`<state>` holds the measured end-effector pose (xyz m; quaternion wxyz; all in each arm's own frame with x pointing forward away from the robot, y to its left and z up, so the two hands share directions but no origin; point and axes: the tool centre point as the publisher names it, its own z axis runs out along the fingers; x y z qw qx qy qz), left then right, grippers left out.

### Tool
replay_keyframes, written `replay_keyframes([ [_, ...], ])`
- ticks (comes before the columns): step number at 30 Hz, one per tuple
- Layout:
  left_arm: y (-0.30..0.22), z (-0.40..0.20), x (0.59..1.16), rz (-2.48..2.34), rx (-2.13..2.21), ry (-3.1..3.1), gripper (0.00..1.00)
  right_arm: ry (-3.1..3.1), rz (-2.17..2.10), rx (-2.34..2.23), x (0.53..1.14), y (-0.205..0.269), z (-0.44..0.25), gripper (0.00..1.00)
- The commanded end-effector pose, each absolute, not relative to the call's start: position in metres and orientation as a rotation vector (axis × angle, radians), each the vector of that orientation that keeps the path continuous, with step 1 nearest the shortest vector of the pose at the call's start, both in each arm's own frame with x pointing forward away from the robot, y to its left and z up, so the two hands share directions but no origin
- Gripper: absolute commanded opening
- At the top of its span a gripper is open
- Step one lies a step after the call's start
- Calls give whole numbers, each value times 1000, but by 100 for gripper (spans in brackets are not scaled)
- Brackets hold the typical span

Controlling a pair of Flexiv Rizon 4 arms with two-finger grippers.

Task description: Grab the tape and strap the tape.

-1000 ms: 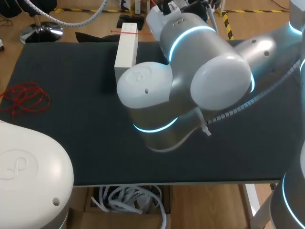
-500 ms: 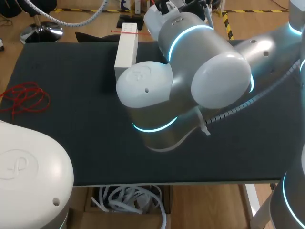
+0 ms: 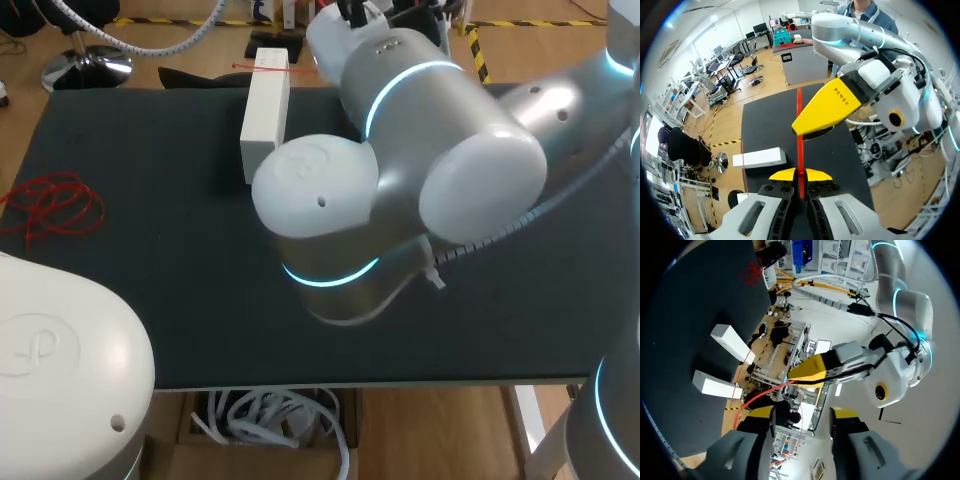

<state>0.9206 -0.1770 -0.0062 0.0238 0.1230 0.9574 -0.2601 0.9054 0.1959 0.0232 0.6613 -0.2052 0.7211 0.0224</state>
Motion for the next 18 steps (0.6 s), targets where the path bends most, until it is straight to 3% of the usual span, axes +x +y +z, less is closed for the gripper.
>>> replay_keyframes([
  [1,-177,-6,920,-800,379,2965,0,1631,61,-463,893,192,37,42],
  [8,-177,-6,920,-800,379,2965,0,1603,69,-415,883,168,58,42],
  [14,-177,-6,920,-800,379,2965,0,1598,41,-392,883,131,69,50],
  [18,-177,-6,920,-800,379,2965,0,1599,32,-380,888,104,72,90],
])
